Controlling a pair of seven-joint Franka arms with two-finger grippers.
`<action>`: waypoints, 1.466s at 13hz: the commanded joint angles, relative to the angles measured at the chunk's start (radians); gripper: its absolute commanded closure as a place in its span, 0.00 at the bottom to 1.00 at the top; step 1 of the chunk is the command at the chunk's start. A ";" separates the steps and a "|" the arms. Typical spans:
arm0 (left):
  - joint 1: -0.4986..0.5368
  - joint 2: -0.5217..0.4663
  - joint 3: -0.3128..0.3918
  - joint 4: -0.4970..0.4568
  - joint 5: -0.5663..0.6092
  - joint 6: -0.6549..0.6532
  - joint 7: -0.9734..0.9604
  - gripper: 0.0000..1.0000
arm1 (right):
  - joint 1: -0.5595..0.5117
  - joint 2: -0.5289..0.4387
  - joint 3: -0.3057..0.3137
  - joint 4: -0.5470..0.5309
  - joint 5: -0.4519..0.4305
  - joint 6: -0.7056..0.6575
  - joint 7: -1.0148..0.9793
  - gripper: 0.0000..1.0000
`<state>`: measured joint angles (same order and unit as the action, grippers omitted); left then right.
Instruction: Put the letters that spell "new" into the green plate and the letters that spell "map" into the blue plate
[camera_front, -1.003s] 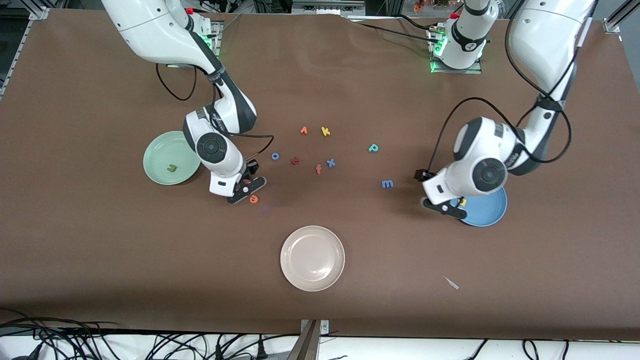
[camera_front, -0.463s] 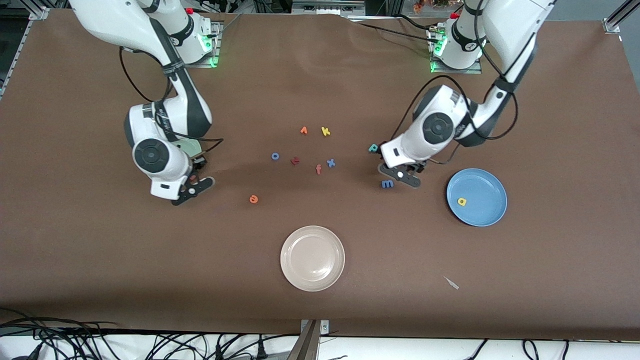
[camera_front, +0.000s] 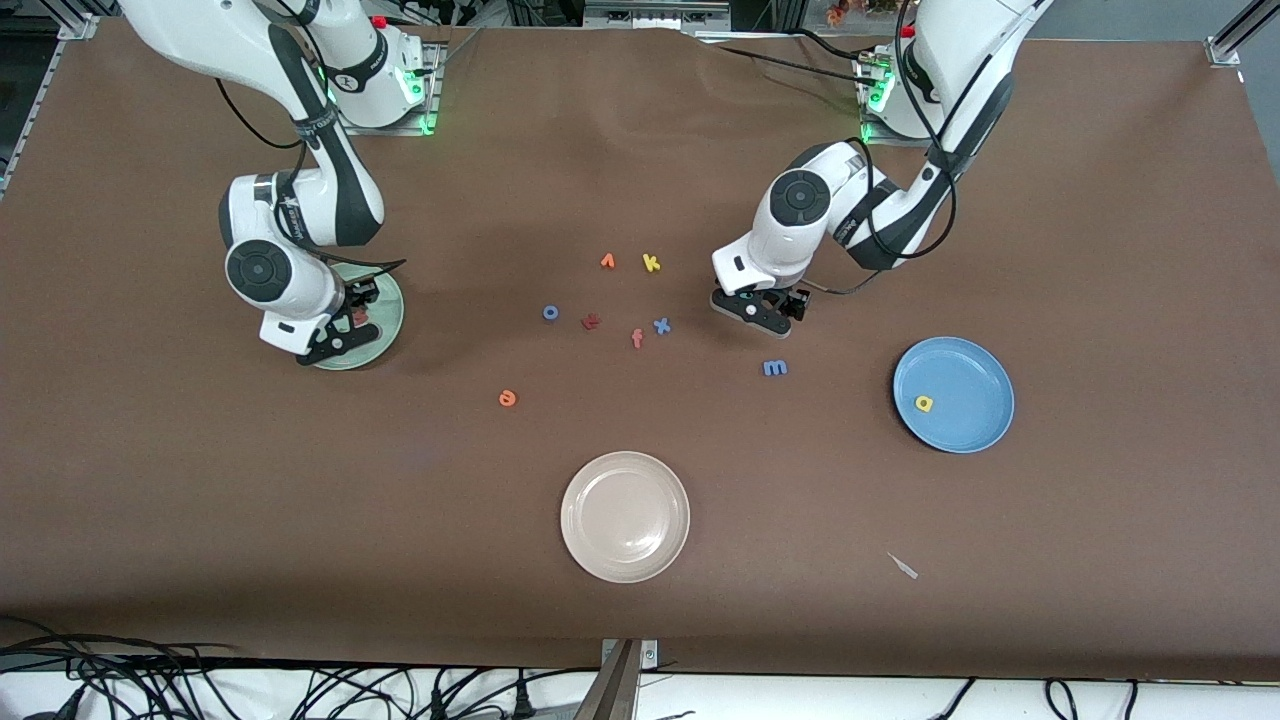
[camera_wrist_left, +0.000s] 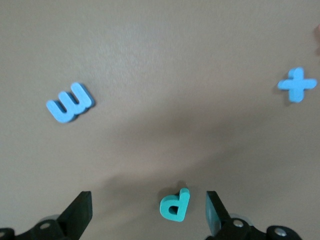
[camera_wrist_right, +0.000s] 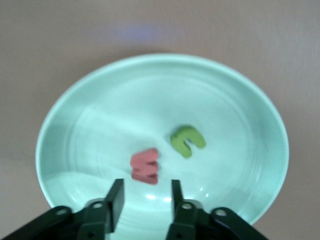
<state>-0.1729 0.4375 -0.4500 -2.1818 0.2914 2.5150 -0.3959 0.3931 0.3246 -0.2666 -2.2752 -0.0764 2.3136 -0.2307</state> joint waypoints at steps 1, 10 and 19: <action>-0.014 -0.008 0.002 -0.026 0.045 0.018 -0.047 0.00 | 0.013 -0.042 0.025 0.006 0.012 -0.005 0.046 0.00; -0.059 0.036 0.002 -0.032 0.067 0.030 -0.087 0.15 | 0.021 0.365 0.257 0.603 0.052 -0.005 0.696 0.01; -0.045 0.055 0.004 -0.032 0.095 0.030 -0.089 0.52 | 0.044 0.415 0.276 0.611 0.198 0.070 0.850 0.30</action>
<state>-0.2282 0.4889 -0.4467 -2.2028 0.3339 2.5316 -0.4567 0.4323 0.7157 0.0080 -1.6846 0.1076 2.3702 0.6081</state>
